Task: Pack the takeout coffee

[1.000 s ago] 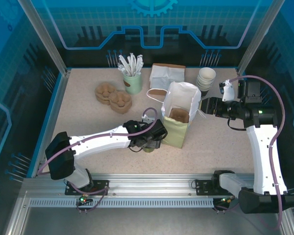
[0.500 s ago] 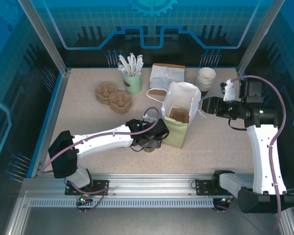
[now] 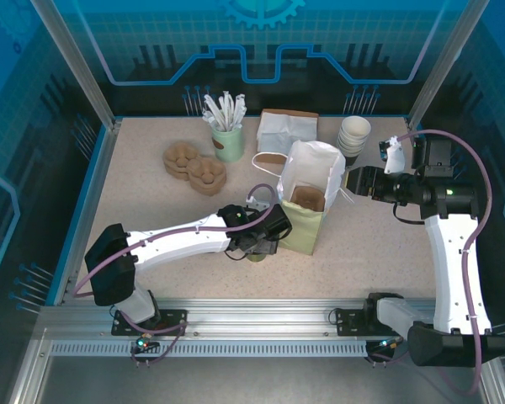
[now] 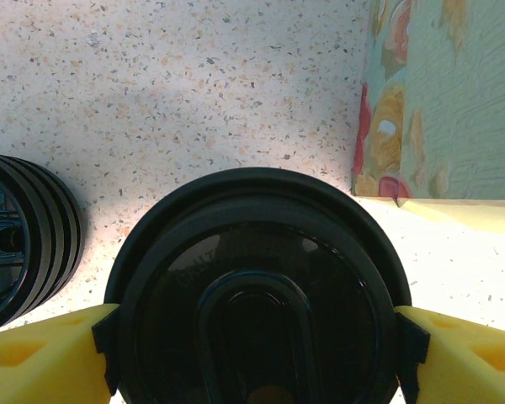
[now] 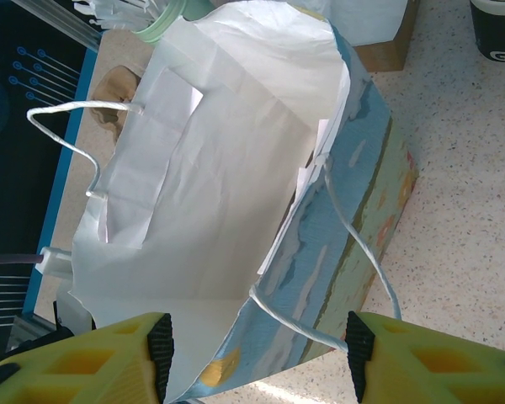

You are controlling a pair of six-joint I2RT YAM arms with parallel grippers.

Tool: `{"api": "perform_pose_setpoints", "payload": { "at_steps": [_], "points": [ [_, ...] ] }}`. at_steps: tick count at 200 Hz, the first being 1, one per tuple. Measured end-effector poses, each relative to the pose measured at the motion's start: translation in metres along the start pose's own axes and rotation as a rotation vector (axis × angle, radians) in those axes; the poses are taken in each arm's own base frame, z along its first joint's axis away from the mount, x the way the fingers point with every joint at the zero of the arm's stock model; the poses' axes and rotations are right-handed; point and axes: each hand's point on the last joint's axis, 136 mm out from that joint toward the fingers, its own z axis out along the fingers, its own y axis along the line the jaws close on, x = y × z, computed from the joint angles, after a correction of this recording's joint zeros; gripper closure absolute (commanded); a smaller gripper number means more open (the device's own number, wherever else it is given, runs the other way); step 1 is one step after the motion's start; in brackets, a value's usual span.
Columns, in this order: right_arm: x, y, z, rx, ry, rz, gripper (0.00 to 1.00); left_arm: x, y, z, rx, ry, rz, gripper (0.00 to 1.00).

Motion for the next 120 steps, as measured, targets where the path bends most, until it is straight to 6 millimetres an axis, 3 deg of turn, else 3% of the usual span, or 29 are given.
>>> {"api": "perform_pose_setpoints", "payload": {
  "at_steps": [54, 120],
  "points": [
    [-0.001, -0.003, 0.001, 0.005, 0.001, 0.004, 0.42, 0.000, 0.000, 0.000, -0.001, 0.000, -0.003, 0.28],
    [-0.017, -0.013, 0.012, 0.007, -0.005, 0.008, 0.42, -0.002, -0.002, -0.001, 0.020, -0.016, 0.006, 0.28]
  ]
}}
